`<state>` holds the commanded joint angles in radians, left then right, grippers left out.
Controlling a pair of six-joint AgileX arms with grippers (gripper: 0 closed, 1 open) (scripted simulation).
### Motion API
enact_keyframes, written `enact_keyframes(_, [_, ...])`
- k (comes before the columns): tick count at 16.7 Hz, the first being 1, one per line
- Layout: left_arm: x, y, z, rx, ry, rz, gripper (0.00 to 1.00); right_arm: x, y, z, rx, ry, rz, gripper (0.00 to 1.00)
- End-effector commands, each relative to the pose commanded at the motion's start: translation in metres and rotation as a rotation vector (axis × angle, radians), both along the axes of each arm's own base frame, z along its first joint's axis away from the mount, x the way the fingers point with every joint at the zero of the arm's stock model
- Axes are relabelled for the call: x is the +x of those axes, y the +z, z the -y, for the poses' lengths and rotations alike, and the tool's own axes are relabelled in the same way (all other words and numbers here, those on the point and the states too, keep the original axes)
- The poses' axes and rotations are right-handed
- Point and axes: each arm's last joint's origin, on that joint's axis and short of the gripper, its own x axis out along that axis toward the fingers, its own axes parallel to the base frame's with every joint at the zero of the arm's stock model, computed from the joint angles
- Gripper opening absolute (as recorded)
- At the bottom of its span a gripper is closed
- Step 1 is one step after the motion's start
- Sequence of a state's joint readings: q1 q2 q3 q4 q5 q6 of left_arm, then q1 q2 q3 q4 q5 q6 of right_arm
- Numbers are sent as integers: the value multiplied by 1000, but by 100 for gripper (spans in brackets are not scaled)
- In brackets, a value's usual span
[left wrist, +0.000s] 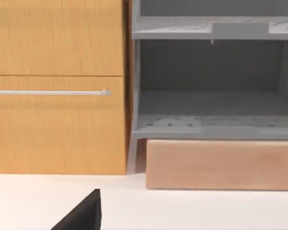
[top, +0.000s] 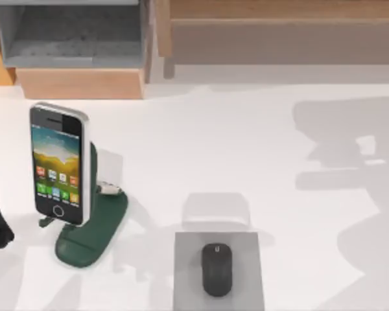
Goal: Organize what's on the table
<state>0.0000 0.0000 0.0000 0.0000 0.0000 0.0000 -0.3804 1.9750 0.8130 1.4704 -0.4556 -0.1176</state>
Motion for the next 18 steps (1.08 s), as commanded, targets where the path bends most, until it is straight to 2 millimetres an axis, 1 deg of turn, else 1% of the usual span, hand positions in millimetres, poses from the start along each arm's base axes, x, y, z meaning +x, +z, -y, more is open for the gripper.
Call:
enact_keyframes(7, [0,0,0,0,0,0,100,19,24,-2,-10,2,27,0])
enact_keyframes(18, [0,0,0,0,0,0,100,48,54,11,11,-61,-10,0])
